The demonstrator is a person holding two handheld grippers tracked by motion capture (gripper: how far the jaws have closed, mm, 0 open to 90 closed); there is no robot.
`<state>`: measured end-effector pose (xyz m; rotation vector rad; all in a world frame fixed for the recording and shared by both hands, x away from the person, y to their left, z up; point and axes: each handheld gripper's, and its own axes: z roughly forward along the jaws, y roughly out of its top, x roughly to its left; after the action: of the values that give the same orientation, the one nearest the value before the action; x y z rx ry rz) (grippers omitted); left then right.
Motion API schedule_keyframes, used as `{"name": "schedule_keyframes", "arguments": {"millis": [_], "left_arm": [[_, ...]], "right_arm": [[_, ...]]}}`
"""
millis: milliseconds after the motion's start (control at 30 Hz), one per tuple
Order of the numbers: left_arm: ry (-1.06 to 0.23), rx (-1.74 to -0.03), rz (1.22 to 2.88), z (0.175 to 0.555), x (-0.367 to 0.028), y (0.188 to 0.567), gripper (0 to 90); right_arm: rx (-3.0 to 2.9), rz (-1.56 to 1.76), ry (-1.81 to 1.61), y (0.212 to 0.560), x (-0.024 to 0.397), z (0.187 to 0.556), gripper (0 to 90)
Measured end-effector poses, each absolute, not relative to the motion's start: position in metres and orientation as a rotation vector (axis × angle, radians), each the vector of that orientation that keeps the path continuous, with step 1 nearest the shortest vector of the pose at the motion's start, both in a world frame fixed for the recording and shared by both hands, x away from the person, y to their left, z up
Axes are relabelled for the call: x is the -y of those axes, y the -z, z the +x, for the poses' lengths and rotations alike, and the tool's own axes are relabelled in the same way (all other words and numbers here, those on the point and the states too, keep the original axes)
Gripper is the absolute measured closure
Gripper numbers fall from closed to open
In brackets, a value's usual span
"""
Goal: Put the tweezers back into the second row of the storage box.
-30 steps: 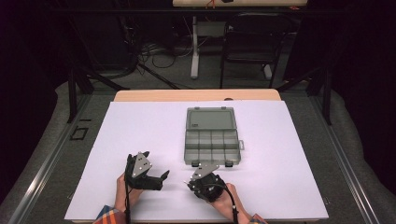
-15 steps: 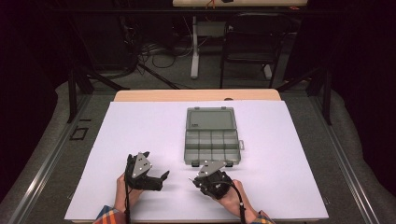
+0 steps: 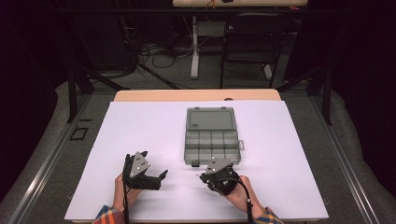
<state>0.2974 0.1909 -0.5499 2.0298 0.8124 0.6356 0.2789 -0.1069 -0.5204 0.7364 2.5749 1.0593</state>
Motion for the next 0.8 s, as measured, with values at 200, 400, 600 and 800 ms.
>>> {"name": "schedule_keyframes", "arguments": {"millis": [200,400,600,800], "left_arm": [[-0.630,-0.806,2.038,0.298,-0.190,0.551,0.1],[-0.627,-0.811,2.039,0.298,-0.190,0.551,0.1],[-0.626,-0.807,2.041,0.298,-0.189,0.551,0.1],[-0.625,-0.805,2.044,0.298,-0.189,0.551,0.1]], "right_arm": [[-2.569,0.723,-1.045,0.518,0.114,0.280,84.5],[-2.558,0.704,-1.032,0.516,0.119,0.282,84.5],[-2.558,0.694,-1.012,0.513,0.125,0.285,84.5],[-2.564,0.681,-1.010,0.512,0.128,0.286,84.5]]}}
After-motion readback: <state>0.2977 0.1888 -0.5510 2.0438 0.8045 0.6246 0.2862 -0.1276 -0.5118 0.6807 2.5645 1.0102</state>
